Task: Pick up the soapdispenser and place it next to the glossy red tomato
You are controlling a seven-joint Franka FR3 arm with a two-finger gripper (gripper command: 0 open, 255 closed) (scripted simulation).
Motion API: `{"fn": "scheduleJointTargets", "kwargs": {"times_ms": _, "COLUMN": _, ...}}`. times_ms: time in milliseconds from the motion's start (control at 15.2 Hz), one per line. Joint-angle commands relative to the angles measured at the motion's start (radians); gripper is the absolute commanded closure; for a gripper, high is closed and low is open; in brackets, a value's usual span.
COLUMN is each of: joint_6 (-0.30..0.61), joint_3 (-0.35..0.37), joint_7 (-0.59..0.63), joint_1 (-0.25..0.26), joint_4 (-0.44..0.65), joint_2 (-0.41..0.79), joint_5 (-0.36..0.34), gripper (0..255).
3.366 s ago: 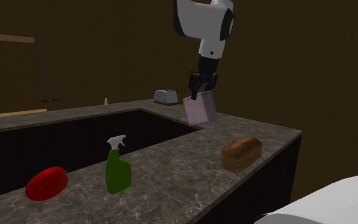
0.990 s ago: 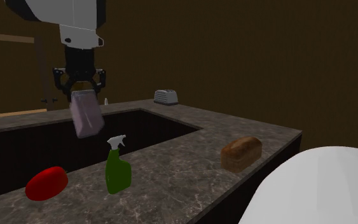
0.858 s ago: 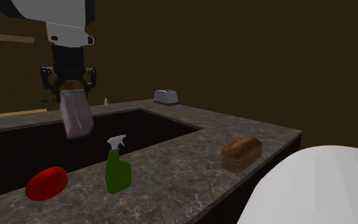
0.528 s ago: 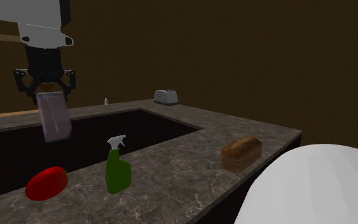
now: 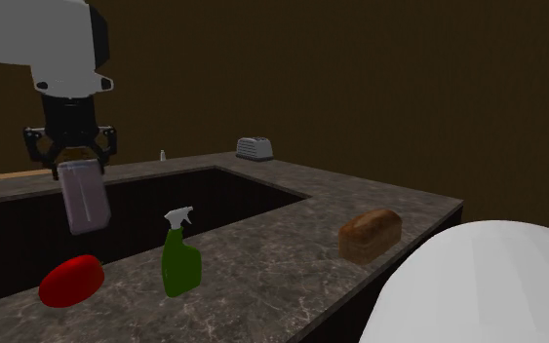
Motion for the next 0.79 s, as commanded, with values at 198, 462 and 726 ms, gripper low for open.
{"fn": "scheduleJointTargets", "kwargs": {"times_ms": 198, "joint_6": 0.063, "joint_3": 0.002, "joint_7": -0.003, "joint_1": 0.0, "joint_4": -0.043, "joint_2": 0.019, "joint_5": 0.007, "gripper": 255}}
{"fn": "scheduleJointTargets", "kwargs": {"times_ms": 462, "joint_6": 0.111, "joint_3": 0.005, "joint_7": -0.008, "joint_1": -0.002, "joint_4": -0.072, "joint_2": 0.039, "joint_5": 0.014, "gripper": 255}}
{"fn": "scheduleJointTargets", "kwargs": {"times_ms": 726, "joint_6": 0.158, "joint_3": 0.008, "joint_7": -0.014, "joint_1": -0.004, "joint_4": -0.097, "joint_2": 0.062, "joint_5": 0.023, "gripper": 255}}
